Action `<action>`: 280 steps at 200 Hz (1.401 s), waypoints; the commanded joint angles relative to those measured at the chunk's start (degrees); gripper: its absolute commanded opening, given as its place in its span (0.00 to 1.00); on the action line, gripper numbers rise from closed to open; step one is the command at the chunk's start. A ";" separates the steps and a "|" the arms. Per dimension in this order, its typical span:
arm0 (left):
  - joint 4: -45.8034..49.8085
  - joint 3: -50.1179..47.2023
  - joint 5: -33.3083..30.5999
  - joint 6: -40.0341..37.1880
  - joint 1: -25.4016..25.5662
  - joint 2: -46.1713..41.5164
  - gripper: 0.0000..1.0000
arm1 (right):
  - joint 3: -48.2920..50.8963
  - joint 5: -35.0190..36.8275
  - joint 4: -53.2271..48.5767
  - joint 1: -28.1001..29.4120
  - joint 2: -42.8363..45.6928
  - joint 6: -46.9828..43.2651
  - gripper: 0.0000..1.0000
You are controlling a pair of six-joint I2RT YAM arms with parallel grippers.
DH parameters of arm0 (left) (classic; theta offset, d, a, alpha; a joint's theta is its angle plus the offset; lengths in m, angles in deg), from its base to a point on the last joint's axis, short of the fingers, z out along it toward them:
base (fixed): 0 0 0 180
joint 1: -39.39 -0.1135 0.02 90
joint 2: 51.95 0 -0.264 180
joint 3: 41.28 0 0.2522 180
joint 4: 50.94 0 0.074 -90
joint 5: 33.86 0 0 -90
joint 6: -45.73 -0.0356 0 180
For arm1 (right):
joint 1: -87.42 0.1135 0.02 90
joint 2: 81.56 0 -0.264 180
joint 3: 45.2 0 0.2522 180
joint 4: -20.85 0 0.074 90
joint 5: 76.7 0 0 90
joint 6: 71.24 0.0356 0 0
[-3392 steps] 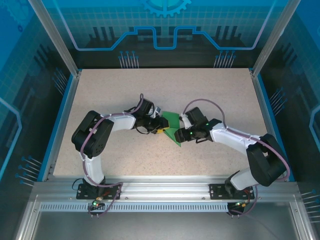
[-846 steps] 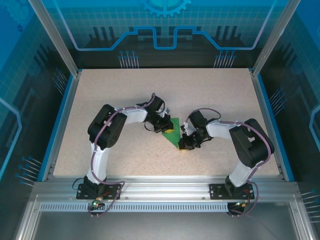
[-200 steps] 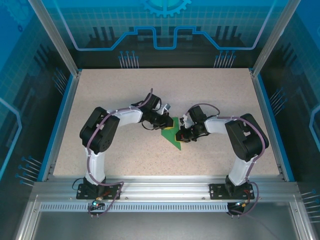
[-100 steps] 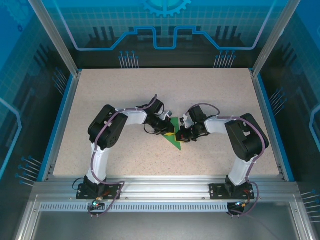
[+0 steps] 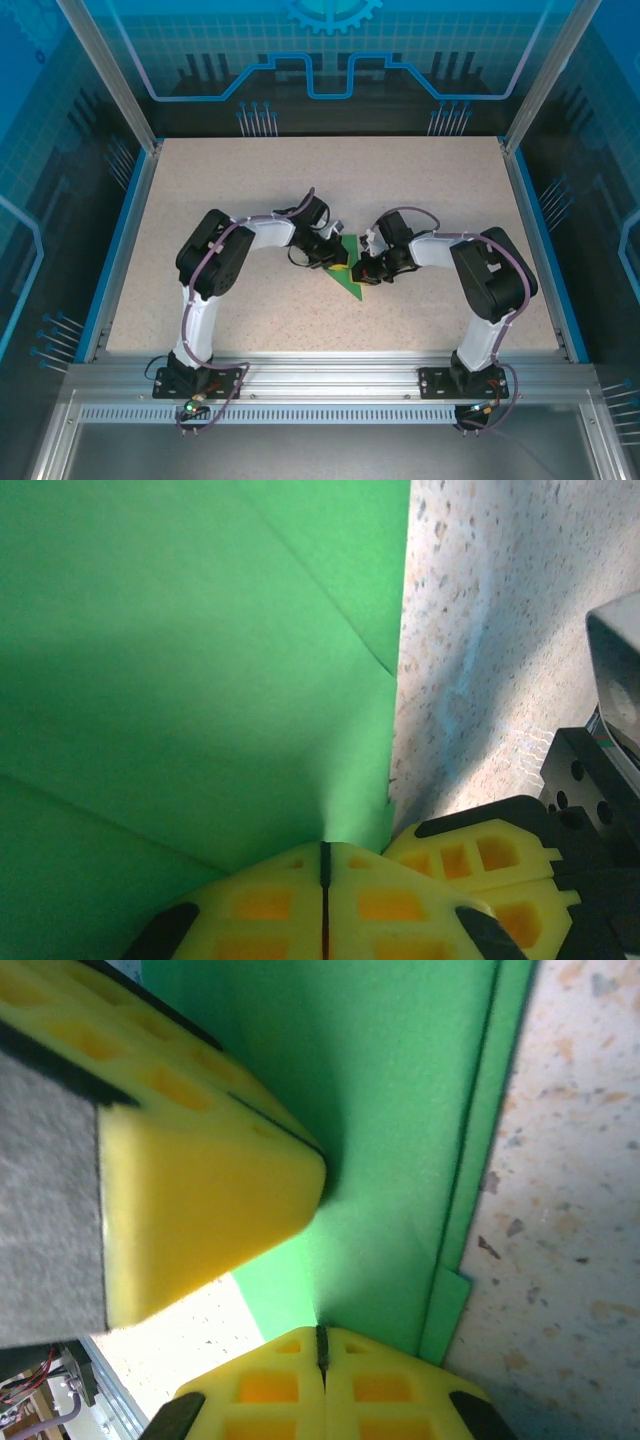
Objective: Fold a paper plane with a square sheet of paper (fold left side to right side)
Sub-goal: Fourth fold the wing at the center of the table.
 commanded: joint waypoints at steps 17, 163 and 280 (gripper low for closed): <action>2.10 1.67 -5.39 -2.50 -3.45 1.08 0.09 | 3.34 6.07 -10.29 -0.12 -3.06 -0.04 0.00; -3.69 -3.91 -1.83 0.66 -10.78 -13.01 0.45 | -0.24 1.68 -4.49 1.20 0.43 -0.11 0.02; -7.73 -15.94 -1.03 6.34 -9.53 -14.97 0.53 | -5.89 11.95 -7.86 -0.45 10.41 -8.33 0.34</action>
